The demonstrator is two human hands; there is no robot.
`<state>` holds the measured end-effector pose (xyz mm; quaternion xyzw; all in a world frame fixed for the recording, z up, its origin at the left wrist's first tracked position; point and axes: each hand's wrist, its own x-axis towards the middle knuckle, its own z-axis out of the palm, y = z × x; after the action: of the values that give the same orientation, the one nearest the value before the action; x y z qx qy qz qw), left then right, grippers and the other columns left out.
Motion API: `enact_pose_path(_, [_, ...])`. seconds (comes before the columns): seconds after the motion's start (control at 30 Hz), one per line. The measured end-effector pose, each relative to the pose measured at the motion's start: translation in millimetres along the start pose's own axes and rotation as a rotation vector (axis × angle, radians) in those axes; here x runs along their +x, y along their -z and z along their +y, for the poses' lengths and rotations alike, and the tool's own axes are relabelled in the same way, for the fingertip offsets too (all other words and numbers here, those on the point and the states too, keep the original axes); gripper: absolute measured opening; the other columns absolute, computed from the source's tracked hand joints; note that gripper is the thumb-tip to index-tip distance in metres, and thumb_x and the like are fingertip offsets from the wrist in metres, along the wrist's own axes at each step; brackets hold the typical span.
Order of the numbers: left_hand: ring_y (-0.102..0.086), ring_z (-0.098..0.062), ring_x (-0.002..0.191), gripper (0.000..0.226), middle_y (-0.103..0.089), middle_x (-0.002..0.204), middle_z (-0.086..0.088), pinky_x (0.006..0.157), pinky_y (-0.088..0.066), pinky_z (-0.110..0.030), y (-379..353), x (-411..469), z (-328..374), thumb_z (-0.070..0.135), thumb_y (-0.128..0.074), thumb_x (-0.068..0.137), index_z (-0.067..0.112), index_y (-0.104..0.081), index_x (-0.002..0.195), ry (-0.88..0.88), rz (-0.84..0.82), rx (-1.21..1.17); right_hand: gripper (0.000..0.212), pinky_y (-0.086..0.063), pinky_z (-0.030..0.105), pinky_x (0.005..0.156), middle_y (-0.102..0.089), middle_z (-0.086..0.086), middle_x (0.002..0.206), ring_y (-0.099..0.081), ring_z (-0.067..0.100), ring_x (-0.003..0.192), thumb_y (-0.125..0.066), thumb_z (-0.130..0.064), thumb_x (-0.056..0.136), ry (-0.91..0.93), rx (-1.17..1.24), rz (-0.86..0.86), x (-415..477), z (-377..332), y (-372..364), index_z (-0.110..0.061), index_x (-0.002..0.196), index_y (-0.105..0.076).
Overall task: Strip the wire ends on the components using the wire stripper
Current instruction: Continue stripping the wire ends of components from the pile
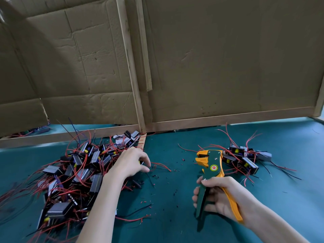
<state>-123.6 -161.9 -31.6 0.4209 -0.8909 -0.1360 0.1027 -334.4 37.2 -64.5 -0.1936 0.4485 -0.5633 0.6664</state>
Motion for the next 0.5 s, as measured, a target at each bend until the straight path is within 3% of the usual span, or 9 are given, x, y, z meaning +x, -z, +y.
enact_pose_path(0.13, [-0.057,-0.012,0.102,0.027,-0.065,0.100,0.012,0.092,-0.045,-0.034,-3.4,-1.5,-0.9,0.027,-0.084,0.071,0.043,-0.063,0.069,0.020,-0.032,-0.015,0.033,-0.058,0.049,0.063,-0.064,0.028,0.081,-0.068,0.041,0.069,-0.065,-0.003,0.064,0.003,-0.002,-0.001,-0.9,0.7,0.5,0.003,0.095,-0.059])
enact_pose_path(0.3, [-0.048,-0.013,0.098,0.020,-0.057,0.084,0.022,0.090,-0.034,-0.035,-8.8,-1.6,3.8,0.031,-0.079,0.077,0.039,-0.063,0.067,-0.024,-0.021,-0.054,0.035,-0.059,0.048,0.063,-0.065,0.027,0.081,-0.068,0.040,0.069,-0.066,-0.004,0.063,0.005,-0.016,-0.010,-2.4,1.6,-0.4,0.004,0.096,-0.059])
enact_pose_path(0.4, [-0.049,-0.014,0.108,0.017,-0.058,0.096,0.020,0.100,-0.034,-0.036,-9.5,-0.7,5.6,0.027,-0.076,0.080,0.041,-0.068,0.078,-0.052,-0.102,-0.157,0.034,-0.059,0.048,0.063,-0.065,0.027,0.081,-0.068,0.040,0.070,-0.066,-0.005,0.064,0.009,-0.028,-0.015,-3.0,1.7,-1.1,0.003,0.096,-0.059])
enact_pose_path(0.5, [-0.051,-0.010,0.110,0.020,-0.059,0.101,0.020,0.101,-0.035,-0.032,-8.2,-0.6,5.4,0.019,-0.076,0.081,0.039,-0.072,0.079,-0.076,-0.189,-0.192,0.033,-0.059,0.048,0.064,-0.065,0.028,0.082,-0.068,0.040,0.071,-0.065,-0.005,0.065,0.008,-0.032,-0.014,-2.5,2.0,-0.8,0.003,0.096,-0.060])
